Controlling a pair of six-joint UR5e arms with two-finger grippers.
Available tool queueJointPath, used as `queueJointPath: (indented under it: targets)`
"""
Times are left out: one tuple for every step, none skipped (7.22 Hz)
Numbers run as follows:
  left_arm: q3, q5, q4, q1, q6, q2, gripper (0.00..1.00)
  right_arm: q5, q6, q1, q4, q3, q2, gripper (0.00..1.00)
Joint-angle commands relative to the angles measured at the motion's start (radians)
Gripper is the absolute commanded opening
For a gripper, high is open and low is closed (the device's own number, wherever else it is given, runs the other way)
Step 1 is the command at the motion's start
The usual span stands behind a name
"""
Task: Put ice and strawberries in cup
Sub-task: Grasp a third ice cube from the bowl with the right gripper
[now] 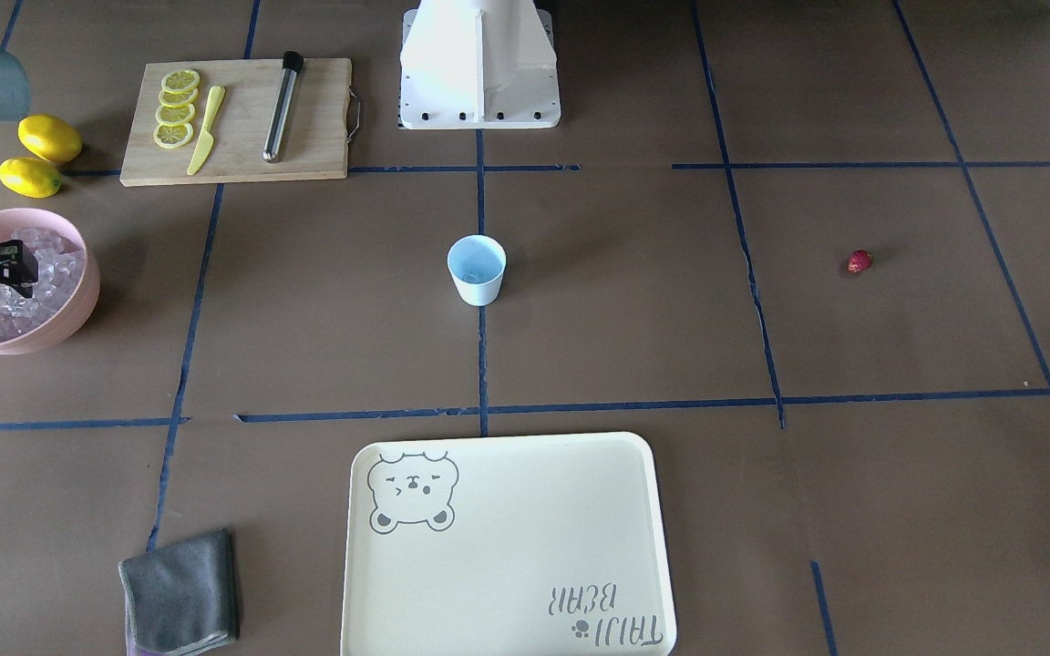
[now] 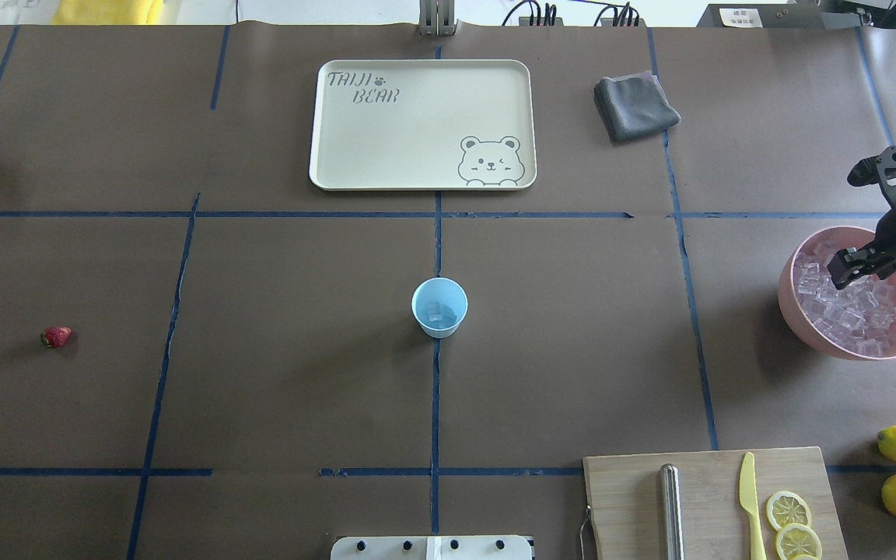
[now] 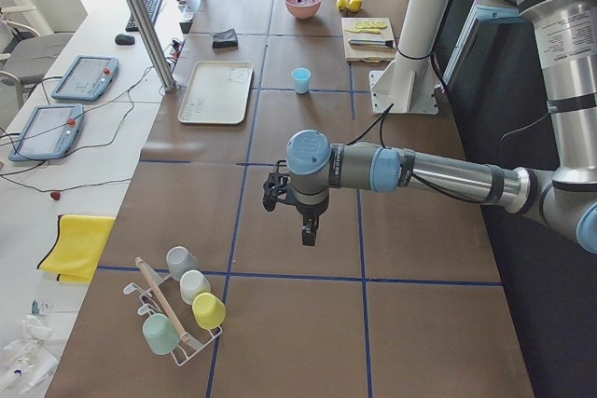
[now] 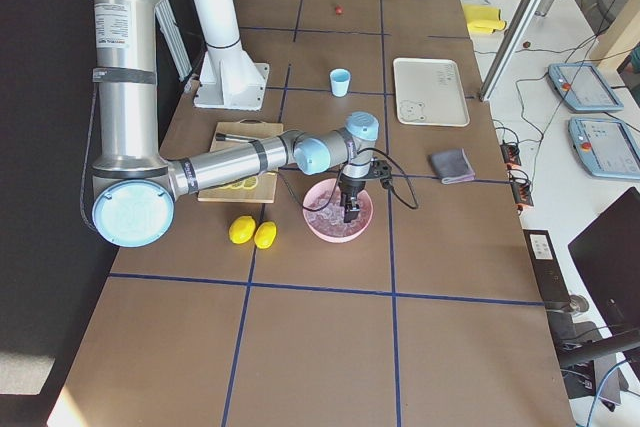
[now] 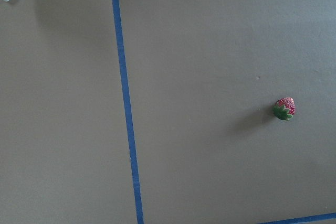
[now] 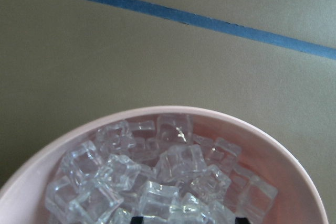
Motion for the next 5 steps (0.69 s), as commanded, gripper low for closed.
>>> queueJointPath:
  targets:
    - [-0.001,0.0,-0.001,0.0,0.0,0.0,1.0,0.001,-0.001,0.0,0.0,0.001,-0.001,0.4]
    - [-0.001,0.0,-0.001,0.0,0.0,0.0,1.0,0.004,-0.001,0.0,0.0,0.002,-0.003,0.16]
    - [-0.001,0.0,0.001,0.0,0.0,0.0,1.0,0.007,-0.001,0.001,0.0,0.008,-0.003,0.0]
    - [-0.001,-0.002,-0.001,0.0,0.0,0.0,1.0,0.011,-0.001,0.005,-0.003,0.036,-0.001,0.0]
    - [0.0,-0.002,-0.001,0.0,0.0,0.0,1.0,0.026,0.001,0.04,-0.084,0.162,0.009,0.0]
